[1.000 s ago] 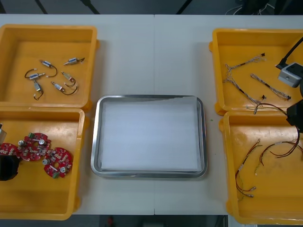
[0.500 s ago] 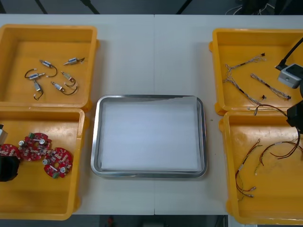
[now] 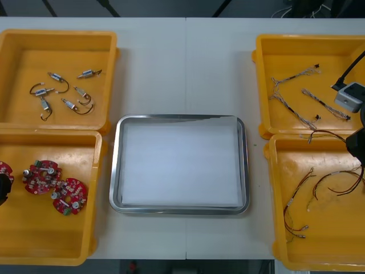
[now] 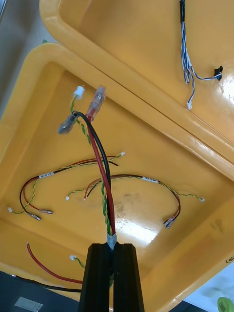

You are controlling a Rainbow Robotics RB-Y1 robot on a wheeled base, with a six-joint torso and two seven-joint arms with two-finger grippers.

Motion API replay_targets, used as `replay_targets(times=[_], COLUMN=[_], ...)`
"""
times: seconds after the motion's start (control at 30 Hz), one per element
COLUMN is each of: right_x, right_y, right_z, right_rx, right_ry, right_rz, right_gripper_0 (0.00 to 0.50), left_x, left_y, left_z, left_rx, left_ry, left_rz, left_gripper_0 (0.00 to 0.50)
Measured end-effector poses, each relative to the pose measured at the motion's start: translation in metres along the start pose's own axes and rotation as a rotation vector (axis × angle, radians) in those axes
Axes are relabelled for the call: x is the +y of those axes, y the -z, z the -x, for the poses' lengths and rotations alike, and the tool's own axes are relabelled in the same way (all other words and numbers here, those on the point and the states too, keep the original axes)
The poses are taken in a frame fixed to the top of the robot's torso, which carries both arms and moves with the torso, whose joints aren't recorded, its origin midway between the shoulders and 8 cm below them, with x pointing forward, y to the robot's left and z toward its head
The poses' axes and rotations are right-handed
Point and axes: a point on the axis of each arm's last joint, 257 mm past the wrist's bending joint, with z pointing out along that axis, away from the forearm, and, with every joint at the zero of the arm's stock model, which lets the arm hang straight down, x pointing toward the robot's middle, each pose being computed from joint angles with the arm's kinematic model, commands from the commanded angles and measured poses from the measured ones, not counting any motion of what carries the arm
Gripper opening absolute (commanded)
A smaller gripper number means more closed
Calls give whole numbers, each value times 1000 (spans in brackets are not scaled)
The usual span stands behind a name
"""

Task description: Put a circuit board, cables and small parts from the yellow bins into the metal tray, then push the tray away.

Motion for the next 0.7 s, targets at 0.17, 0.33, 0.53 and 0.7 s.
replay_targets(times=[0.17, 0.33, 0.53, 0.7], right_x=[1, 5, 8, 11], right_y=[0, 0, 0, 1], right_z=[0, -1, -1, 0], right_rx=[1, 3, 4, -1], right_ry=[1, 6, 12, 17], right_rz=[5, 19, 29, 37], right_gripper_0=[0, 0, 0, 0], left_x=[-1, -8, -24, -37], left_y=[18, 42, 64, 76], left_z=[2, 9, 13, 26], left_rx=[31, 54, 84, 85], left_ry=[-1, 5, -7, -59], left_rz=[5, -9, -48, -61], left_gripper_0=[0, 0, 0, 0])
